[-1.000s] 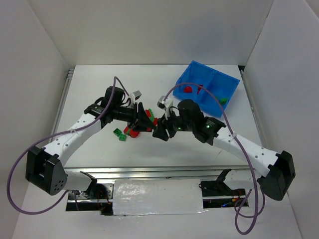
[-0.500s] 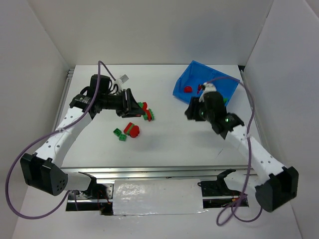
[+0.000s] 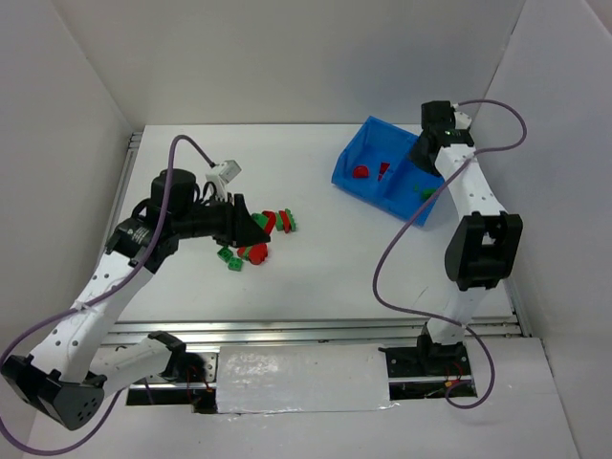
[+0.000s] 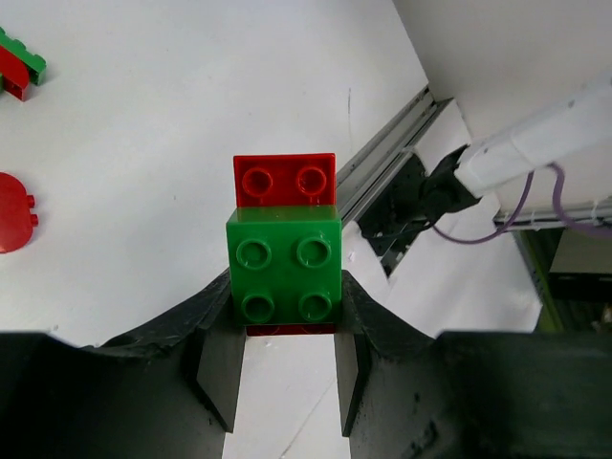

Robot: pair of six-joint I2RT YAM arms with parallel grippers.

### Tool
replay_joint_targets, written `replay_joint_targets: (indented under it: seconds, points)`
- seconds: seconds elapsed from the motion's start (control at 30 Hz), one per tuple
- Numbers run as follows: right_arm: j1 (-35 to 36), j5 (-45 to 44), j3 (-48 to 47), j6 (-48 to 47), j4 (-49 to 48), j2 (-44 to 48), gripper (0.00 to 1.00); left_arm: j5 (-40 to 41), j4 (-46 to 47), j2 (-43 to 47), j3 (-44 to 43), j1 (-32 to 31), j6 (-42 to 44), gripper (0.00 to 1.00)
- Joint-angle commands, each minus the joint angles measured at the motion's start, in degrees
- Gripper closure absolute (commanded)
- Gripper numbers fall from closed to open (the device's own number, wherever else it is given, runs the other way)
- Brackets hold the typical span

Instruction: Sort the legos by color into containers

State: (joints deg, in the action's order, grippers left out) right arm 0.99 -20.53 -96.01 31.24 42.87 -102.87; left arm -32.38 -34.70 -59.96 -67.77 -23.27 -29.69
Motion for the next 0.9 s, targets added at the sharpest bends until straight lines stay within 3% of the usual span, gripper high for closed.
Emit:
replay_joint_targets:
  seconds: [0.0, 0.1, 0.3, 0.4, 0.43, 0.53, 0.6, 0.7, 0.73, 0.8, 0.87]
  points:
    - [-0.56, -1.27, -8.31, -0.65, 3.97, -4.88, 0.39, -1.45, 4.99, 1.43, 3.07, -0.73, 3.85, 1.0]
    - [-0.56, -0.47, -11.91, -1.8, 4.58, -7.34, 0.01, -2.68, 7.35, 3.36, 5.71, -1.43, 4.55, 1.0]
    - [-0.64, -0.12, -15.44, -2.94, 5.99, -7.17, 0.0, -7.86, 11.14, 6.7, 8.08, -1.96, 6.75, 1.0]
    - [0.93, 14.14, -15.01, -8.45, 6.01, -3.23, 0.01, -14.08, 12.64, 5.57, 8.09, -2.05, 7.81, 1.0]
    - [2.07, 33.26, -9.6, -14.48, 1.12, 2.35, 0.01, -16.29, 12.12, 4.78, 7.65, -2.05, 8.68, 1.0]
    - [10.84, 59.48, 4.01, -18.67, -11.52, 16.4, 0.03, -22.54, 13.07, 2.93, 6.51, -2.75, 8.78, 1.0]
    - [18.47, 63.49, 9.75, -18.06, -16.4, 21.46, 0.01, -24.65, 13.86, 2.92, 5.81, -3.1, 8.34, 1.0]
    - [22.73, 72.89, 19.42, -8.86, -29.82, 27.36, 0.03, -26.24, 14.13, 2.4, 4.4, -3.45, 7.81, 1.0]
    - [23.43, 75.18, 23.11, -0.65, -43.0, 30.33, 0.04, -27.29, 14.65, 2.05, 4.22, -3.54, 7.37, 1.0]
    - [25.97, 78.19, 31.71, 6.52, -59.74, 33.33, 0.05, -27.38, 16.15, 1.96, 3.78, -3.89, 5.88, 1.0]
    - [27.74, 78.01, 32.46, 8.93, -60.11, 33.26, 0.08, -27.65, 18.77, 2.31, 3.96, -3.98, 4.39, 1.0]
